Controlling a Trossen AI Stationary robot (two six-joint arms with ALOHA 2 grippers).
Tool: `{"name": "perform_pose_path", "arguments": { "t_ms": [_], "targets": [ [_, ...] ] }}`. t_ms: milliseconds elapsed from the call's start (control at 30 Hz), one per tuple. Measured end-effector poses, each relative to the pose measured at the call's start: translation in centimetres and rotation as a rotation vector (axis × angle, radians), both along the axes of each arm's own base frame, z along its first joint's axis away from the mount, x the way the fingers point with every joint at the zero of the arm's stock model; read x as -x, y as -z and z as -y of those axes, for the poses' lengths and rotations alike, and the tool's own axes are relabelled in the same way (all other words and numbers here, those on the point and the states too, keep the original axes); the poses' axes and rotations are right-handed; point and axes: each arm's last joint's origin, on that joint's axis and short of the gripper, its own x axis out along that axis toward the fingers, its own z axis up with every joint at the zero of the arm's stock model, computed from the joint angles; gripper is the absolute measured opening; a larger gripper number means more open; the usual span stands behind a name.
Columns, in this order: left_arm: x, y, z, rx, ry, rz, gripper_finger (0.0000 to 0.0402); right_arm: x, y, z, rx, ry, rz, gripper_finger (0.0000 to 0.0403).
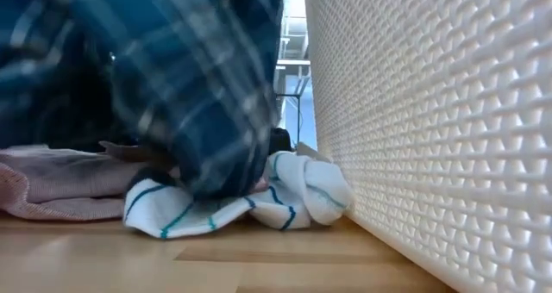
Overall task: Sort clothes
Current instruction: Put the blue checkered pants into the top white laundry bin
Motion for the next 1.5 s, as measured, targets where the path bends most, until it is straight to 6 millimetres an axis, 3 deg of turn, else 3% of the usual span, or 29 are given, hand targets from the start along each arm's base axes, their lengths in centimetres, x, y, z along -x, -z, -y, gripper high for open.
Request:
{"name": "perform_pose_path", "arguments": {
  "t_ms": [233,500,633,767,900,1133,1333,1500],
  "targets": [
    [-0.5,-5.5,-1.4,-0.146,-0.065,0.167,0.0000,-0.3,-0.8,0.0,-0.003,0.002,0.087,0.0112],
    [-1.6,-12.3,-5.4,-0.257,-0.217,0.398,0.0000,-0.3,-0.8,-0.4,-0.087,0.015,0.069,0.0112],
    [-2.2,-14.7,-7.4,-0.307,-0.269,0.466,0.0000,-0.2,-0.6,-0.5,-0.142,0.024,0.033,0.0112],
    [-3.3,-15.5,-8.9,-0.327,-0.298,0.475,0.0000,0.1,0.3,-0.3,-0.141,0.073,-0.064,0.0112],
    [-5.5,-14.8,-9.6,-0.354,-0.250,0.461,0.0000,0.6,1.4,0.2,-0.094,0.188,-0.181,0.0112],
    [-10.6,-13.2,-11.1,-0.431,-0.260,0.439,0.0000,0.1,0.5,0.3,-0.046,0.231,-0.077,0.0112],
    [-11.7,-16.8,-11.7,-0.435,-0.257,0.541,0.0000,-0.1,0.1,-0.2,-0.046,0.207,-0.028,0.0112],
    [-12.2,-18.9,-11.0,-0.383,-0.209,0.548,0.0000,-0.1,0.1,-0.7,-0.046,0.183,-0.033,0.0112]
  ]
}}
